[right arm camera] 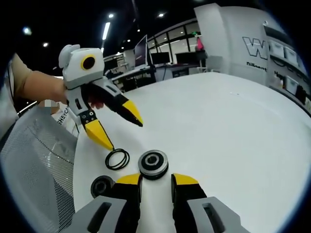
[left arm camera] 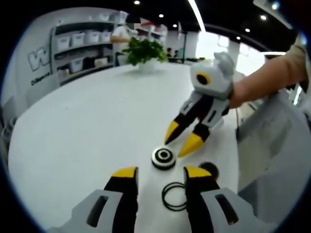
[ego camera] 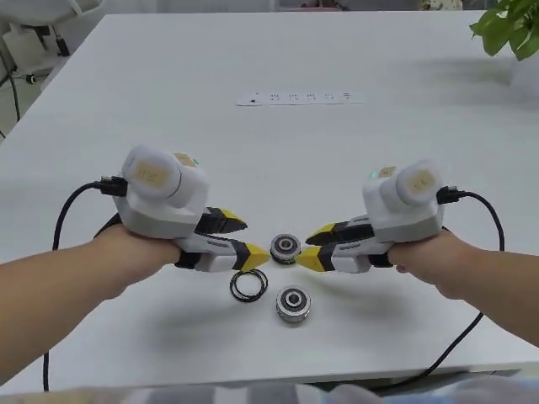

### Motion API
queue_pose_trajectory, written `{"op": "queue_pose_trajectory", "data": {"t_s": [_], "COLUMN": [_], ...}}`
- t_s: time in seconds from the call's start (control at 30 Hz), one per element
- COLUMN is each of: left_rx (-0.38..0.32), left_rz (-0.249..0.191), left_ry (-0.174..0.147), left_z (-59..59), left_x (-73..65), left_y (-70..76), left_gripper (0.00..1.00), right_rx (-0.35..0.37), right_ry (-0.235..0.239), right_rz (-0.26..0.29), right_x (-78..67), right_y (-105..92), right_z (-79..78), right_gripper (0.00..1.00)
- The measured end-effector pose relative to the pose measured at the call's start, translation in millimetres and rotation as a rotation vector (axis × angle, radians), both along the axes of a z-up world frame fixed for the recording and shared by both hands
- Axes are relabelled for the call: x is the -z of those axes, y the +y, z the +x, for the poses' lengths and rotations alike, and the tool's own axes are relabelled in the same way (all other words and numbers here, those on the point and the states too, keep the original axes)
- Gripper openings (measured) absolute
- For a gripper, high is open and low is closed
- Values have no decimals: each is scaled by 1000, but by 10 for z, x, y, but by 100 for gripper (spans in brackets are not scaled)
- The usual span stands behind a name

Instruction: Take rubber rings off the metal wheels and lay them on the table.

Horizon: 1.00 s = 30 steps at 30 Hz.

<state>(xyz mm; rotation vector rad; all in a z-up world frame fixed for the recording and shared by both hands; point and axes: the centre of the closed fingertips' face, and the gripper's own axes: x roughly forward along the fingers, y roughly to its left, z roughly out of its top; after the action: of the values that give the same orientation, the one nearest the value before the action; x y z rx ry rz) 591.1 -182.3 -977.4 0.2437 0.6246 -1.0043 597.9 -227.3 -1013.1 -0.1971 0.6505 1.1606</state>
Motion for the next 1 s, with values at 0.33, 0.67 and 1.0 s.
{"op": "queue_pose_trajectory", "data": {"t_s": [0.33, 0.67, 1.0], "left_rx": [18, 42, 54], "left_rz": [14, 26, 47], "left_ry": [3, 6, 5], "left_z": [36, 76, 101], "left_x": [74, 148, 217], "left_y": [-115, -235, -297], "left_gripper": [36, 32, 28], "right_rx": [-16, -6, -2], "right_ry": [3, 10, 4], "right_rz": [-4, 1, 9], "right_x": [42, 70, 74], "right_y": [45, 38, 30], "right_z": [-24, -15, -18], "right_gripper": [18, 15, 11]}}
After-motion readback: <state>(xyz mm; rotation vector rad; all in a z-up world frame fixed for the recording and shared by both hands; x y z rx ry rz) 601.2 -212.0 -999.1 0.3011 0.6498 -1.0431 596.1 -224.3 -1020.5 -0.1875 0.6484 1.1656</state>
